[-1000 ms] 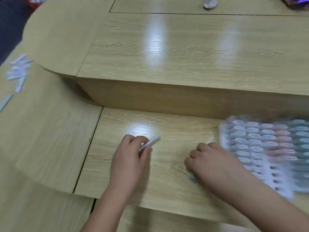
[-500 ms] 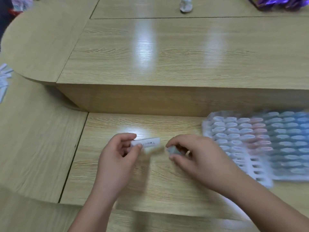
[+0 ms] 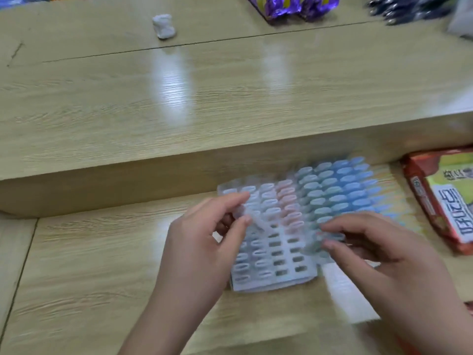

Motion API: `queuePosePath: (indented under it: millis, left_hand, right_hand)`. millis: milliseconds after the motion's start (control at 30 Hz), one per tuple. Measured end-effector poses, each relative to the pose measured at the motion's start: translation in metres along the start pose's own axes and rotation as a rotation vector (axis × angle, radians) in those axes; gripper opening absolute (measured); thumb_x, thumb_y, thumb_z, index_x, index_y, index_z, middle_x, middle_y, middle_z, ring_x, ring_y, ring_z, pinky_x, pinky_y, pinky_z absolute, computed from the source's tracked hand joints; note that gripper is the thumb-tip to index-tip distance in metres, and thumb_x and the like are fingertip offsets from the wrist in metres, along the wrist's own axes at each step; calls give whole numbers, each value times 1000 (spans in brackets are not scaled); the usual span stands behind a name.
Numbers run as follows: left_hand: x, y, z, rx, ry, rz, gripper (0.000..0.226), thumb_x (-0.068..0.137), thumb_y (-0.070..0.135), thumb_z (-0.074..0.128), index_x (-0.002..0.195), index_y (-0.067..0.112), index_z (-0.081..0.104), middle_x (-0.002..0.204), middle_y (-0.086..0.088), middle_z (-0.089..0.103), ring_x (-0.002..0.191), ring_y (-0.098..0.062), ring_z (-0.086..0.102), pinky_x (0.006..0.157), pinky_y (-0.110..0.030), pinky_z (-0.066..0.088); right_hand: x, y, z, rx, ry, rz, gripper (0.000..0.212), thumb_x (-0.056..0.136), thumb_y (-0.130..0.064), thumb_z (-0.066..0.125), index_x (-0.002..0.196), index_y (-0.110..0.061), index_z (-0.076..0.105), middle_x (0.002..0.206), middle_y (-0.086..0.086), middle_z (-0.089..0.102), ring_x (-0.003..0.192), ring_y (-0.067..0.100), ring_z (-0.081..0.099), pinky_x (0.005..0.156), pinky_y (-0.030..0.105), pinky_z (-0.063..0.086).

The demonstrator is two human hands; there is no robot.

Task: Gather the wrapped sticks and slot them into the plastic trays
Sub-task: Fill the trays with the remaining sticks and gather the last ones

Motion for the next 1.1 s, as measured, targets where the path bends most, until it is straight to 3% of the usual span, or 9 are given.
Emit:
queuePosePath:
  millis: [133,233,400,500,567,667,767,900,1100]
  left_hand:
    - [6,11,32,137,-24,64,30,84,14,80,103,33,67,86,19,68,79,-4,65,70,-23,52]
    - [8,13,50,309,-74,110,20,85,14,78,92,27,65,79,18,64,71,-3,58,65,-23,47]
    - [4,12,61,527,-80,177,14,85,11,77,81,21,68,76,12,67,71,-17,59,55,-36,49]
    - [1,13,66,584,-97,216,15,80,8,78,80,19,69,83,10,69,72,-20,60,51,-36,48]
    - [1,12,72,609,-121,219,22,72,0,84,80,14,69,91,5,68,75,-22,60,46,-36,47]
    - [0,9,73,579,-101,201,13,76,4,83,82,10,72,92,0,66,77,-24,61,45,-37,48]
    - [-3,12,73,581,-74,218,3,87,14,76,86,11,74,97,1,64,82,-21,60,53,-36,49]
    - [-8,24,84,550,-3,249,16,91,18,64,100,11,74,108,-6,63,92,-25,58,75,-43,49]
    - [-12,54,156,513,-245,423,31,96,31,58,116,12,71,132,-13,61,129,-32,53,107,-46,45]
  right_hand:
    - [4,19,-26,-22,99,73,18,77,-35,82,90,-39,70,97,-25,69,74,1,68,61,1,42]
    - [10,29,-33,-30,123,98,14,74,-42,70,88,-44,69,96,-25,68,70,6,66,55,5,41]
    - [19,36,-39,-16,107,51,16,79,-39,77,93,-43,68,99,-25,68,73,4,67,62,3,42]
    - [23,37,-48,-13,130,1,17,83,-35,79,93,-43,68,99,-23,68,77,4,67,66,5,45]
    - [26,35,-55,-31,142,-50,16,84,-34,72,96,-43,68,100,-22,68,83,5,67,70,8,48]
    - [27,36,-67,-39,151,-86,18,87,-37,65,104,-43,67,102,-23,67,89,6,67,73,8,49]
    - [24,43,-83,-62,166,-85,18,90,-37,62,107,-43,67,103,-25,67,92,5,67,76,7,48]
    - [16,53,-98,-110,170,-80,19,91,-30,63,106,-41,65,103,-25,66,91,0,65,75,3,44]
    - [6,64,-97,-162,92,-91,18,87,-25,68,102,-34,68,99,-26,67,89,0,65,74,8,47]
Point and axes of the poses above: each hand's wrist, its own x-axis towards the middle knuckle, its own z-axis out of the palm, y = z × x, the point moved 9 cm from there along x, towards the middle knuckle
